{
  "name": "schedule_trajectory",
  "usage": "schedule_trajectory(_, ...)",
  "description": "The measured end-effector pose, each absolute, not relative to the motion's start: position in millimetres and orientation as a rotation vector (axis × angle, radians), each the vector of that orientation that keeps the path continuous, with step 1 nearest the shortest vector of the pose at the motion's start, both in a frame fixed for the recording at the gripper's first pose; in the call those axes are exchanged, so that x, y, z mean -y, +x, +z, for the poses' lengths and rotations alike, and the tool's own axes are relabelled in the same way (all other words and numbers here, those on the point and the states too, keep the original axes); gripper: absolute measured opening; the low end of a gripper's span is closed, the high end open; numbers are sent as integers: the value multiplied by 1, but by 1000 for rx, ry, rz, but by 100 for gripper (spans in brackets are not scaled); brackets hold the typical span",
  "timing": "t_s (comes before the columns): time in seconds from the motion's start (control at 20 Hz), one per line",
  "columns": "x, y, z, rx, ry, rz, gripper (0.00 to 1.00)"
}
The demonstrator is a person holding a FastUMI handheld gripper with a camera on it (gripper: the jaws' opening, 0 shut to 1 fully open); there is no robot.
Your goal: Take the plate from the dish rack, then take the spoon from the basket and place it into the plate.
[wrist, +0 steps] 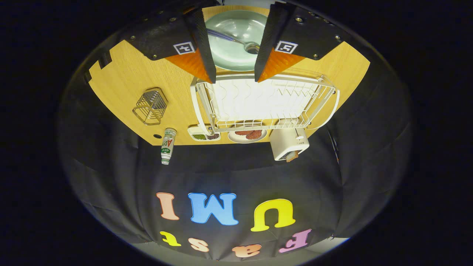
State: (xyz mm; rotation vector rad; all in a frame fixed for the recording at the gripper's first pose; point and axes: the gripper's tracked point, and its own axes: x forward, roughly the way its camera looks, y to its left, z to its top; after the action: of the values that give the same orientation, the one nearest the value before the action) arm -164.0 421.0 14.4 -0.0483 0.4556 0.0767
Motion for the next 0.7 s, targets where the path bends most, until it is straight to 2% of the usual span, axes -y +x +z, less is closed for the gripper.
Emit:
schedule_trajectory(0.4, -410, -154, 36, -422, -52, 52, 64)
schedule_trajectory(0.7, -397, -138, 134, -226, -58, 29, 64)
